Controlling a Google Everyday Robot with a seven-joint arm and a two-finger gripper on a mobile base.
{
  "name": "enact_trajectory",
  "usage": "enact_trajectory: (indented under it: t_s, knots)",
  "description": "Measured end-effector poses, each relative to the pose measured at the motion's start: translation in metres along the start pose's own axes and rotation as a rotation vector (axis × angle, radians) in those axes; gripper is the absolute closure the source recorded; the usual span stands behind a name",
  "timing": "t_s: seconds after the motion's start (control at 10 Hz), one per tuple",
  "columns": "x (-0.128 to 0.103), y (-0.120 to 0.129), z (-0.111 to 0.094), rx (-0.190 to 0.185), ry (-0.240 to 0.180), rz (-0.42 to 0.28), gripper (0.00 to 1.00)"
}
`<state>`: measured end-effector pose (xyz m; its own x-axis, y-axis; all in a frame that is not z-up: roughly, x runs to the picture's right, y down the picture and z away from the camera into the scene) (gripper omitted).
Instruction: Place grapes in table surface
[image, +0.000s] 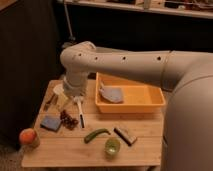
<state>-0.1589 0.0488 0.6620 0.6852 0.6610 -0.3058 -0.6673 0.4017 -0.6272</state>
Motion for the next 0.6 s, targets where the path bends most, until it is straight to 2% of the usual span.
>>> enact_trajectory:
  t_s: [0.2,0.4,0.6]
  knots:
    - [-0.016,0.01,0.008,-0.023,0.027,-0.042,0.2]
    - [-0.029,0.014,0.018,-0.044,0.075,-0.074,0.2]
    - [-0.036,0.02,0.043,-0.052,0.119,-0.099,0.2]
